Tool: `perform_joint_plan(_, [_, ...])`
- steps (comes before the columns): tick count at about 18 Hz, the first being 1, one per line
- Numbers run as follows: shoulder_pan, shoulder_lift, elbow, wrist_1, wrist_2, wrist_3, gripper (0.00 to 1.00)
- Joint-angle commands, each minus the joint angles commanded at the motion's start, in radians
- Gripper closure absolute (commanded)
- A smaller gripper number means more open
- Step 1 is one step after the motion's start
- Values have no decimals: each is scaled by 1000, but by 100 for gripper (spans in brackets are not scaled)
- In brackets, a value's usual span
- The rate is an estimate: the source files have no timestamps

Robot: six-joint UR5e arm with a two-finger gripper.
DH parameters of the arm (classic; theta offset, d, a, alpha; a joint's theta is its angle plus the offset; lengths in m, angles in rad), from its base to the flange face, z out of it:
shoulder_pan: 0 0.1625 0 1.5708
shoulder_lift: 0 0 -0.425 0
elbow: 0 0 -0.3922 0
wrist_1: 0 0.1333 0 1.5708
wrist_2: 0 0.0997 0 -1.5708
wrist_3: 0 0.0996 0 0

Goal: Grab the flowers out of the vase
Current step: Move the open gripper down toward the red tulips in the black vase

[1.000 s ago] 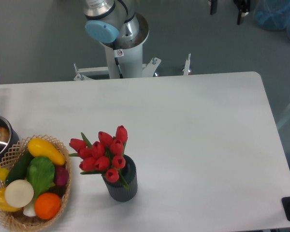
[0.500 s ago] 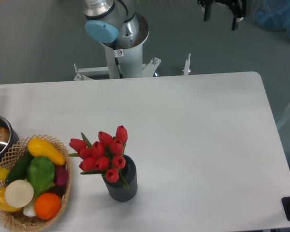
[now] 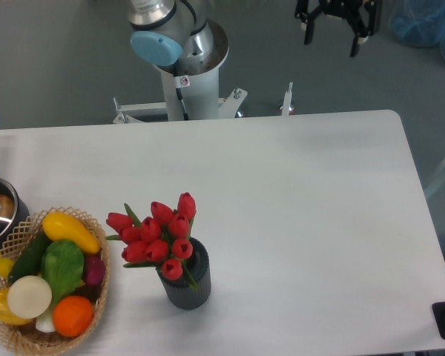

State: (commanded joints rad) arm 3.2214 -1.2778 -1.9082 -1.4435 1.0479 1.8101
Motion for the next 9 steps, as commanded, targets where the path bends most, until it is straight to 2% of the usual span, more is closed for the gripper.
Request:
perform_joint_plan(4, [-63,-15,0,2,-19,-8,0])
perform_joint_plan(9, [-144,-70,23,9,-17,-15,0])
